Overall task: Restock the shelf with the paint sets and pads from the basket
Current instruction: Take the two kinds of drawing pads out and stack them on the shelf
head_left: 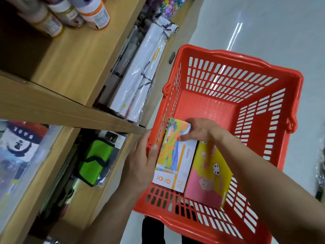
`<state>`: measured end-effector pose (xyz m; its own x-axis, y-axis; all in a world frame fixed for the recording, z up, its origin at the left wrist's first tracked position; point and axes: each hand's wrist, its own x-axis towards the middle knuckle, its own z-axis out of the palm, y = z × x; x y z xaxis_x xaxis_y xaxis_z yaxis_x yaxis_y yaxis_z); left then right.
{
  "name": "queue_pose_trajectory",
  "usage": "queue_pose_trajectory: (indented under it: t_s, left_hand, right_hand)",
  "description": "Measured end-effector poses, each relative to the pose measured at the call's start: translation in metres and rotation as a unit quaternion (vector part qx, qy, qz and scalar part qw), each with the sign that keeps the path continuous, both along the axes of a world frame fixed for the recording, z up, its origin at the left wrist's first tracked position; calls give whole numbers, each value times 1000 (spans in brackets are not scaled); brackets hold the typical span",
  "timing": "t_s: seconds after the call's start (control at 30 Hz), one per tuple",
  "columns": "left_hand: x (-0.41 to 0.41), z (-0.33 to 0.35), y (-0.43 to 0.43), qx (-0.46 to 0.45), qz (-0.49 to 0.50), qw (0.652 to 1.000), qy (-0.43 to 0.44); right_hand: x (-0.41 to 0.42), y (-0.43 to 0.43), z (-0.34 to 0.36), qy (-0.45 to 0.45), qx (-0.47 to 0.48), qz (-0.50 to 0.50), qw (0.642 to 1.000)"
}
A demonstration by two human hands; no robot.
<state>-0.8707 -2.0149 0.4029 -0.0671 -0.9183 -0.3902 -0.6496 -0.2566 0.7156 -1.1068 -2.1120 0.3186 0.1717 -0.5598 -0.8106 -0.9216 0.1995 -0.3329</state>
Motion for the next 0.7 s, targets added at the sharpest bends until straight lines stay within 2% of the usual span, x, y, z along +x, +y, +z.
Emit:
queue_pose_trajectory:
  t_s: [0.13, 0.23, 0.37, 0.57, 0.7]
  left_hand:
    - [-1, 1, 1, 5, -1, 1000, -3]
    - [-1, 1, 1, 7, 1, 1000, -1]
    - [-1, 0, 1, 12, 3, 1000, 6]
    - [-2, 2, 1, 7, 2, 1000, -8]
    - [-3, 3, 2, -1, 6, 1000, -19]
  right_hand:
    - [-3, -1, 0, -27, 0, -26, 999]
    - [-6, -5, -2, -67, 32, -55, 996]
    - [-1, -12, -3, -78, 65, -68, 993]
    - [5, -8, -2, -43, 8, -21, 999]
    - [1, 1, 14, -61, -60, -29, 996]
